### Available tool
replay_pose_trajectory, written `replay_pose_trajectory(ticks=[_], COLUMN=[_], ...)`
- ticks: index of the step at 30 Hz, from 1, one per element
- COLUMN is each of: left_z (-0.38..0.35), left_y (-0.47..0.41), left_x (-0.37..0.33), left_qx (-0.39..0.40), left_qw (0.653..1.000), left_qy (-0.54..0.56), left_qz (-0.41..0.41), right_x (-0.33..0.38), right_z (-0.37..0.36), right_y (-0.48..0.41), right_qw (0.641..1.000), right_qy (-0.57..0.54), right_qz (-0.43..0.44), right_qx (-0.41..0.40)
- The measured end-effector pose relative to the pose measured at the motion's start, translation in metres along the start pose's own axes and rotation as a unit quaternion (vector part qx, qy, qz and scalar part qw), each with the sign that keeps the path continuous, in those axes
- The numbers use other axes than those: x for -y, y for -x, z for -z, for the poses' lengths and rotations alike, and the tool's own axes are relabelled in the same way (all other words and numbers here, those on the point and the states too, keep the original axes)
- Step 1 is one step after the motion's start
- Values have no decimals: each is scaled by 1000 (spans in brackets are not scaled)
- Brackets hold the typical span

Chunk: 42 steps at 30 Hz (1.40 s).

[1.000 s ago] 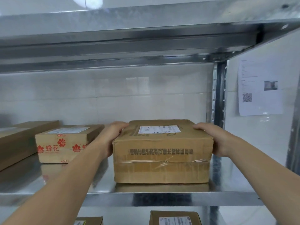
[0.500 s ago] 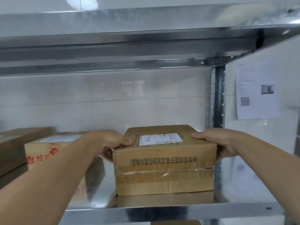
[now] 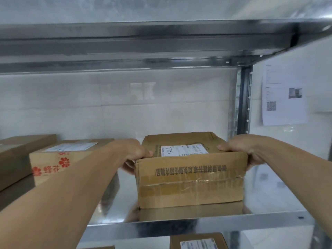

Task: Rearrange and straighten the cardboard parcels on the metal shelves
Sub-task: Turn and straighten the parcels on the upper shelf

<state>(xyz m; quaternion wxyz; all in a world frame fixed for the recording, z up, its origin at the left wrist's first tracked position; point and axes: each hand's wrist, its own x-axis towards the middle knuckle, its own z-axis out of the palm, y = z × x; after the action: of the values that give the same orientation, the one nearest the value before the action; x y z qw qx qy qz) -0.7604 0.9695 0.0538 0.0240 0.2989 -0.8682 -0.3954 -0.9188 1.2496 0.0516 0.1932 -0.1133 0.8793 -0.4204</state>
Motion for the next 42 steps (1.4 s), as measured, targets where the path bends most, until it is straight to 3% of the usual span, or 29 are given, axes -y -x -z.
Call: replay_pose_trajectory(ticks=[15, 20, 25, 31, 35, 42], left_z=[-5, -9, -10, -8, 4, 20], left_y=[9, 21, 38, 55, 52, 56], left_x=[8, 3, -9, -16, -11, -12], left_qx=[-25, -99, -137, -110, -77, -24], left_qw=[998, 985, 954, 926, 914, 947], left_qy=[58, 122, 230, 331, 383, 320], left_qz=[-10, -73, -134, -147, -109, -34], right_x=[-9, -11, -6, -9, -8, 12], right_z=[-5, 0, 6, 15, 21, 48], right_y=[14, 24, 28, 24, 22, 25], right_qw=[998, 988, 954, 932, 920, 952], right_qy=[-40, -97, -249, -323, -359, -280], right_qz=[49, 115, 167, 165, 158, 111], right_qx=[-9, -25, -22, -20, -16, 55])
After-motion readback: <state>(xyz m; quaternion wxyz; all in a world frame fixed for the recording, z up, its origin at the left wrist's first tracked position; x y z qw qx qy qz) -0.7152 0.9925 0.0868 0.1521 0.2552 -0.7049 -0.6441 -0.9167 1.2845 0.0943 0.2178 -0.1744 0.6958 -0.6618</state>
